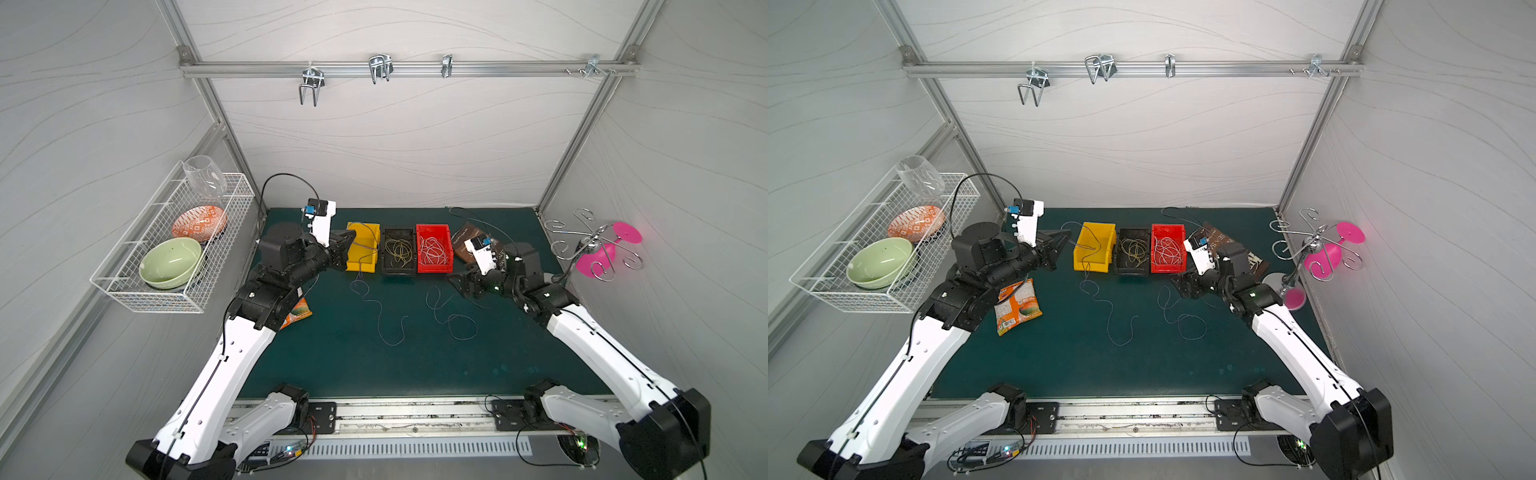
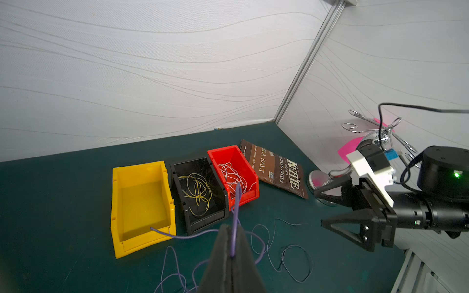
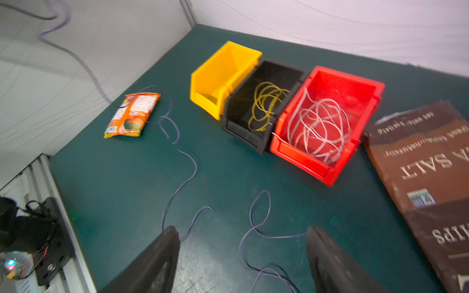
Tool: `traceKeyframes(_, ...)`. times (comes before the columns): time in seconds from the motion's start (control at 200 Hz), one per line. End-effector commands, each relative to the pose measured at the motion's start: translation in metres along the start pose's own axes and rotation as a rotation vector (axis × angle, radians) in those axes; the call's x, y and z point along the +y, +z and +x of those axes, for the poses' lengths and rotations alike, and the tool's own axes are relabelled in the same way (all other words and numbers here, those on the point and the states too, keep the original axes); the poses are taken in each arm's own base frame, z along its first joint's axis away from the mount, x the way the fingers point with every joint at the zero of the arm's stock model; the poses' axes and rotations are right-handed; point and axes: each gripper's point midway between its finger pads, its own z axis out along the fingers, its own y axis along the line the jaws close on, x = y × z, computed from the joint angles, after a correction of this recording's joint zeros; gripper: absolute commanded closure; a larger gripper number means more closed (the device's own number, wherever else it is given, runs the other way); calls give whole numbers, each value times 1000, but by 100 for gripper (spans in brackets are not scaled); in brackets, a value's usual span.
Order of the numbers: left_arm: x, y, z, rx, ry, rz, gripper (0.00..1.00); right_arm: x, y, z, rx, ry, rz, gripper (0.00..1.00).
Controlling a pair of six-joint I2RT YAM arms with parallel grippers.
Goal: Untangle and sort cables by color
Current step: Untie the cable.
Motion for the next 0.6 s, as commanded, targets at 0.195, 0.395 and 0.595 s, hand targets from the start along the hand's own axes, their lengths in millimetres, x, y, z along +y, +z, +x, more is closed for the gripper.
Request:
traceKeyframes(0.195,-20,-19,-53,-148,20,53,100,60,81,10,-107,51,-309,11)
traceKeyframes(0.395,-19,-21,-51,-145,11,50,100,79,152,16,-39,127,-470,12)
traceKeyframes(0.595,-18,-23,-52,-148,10,41,100,108,192,30,27,141,-592,15)
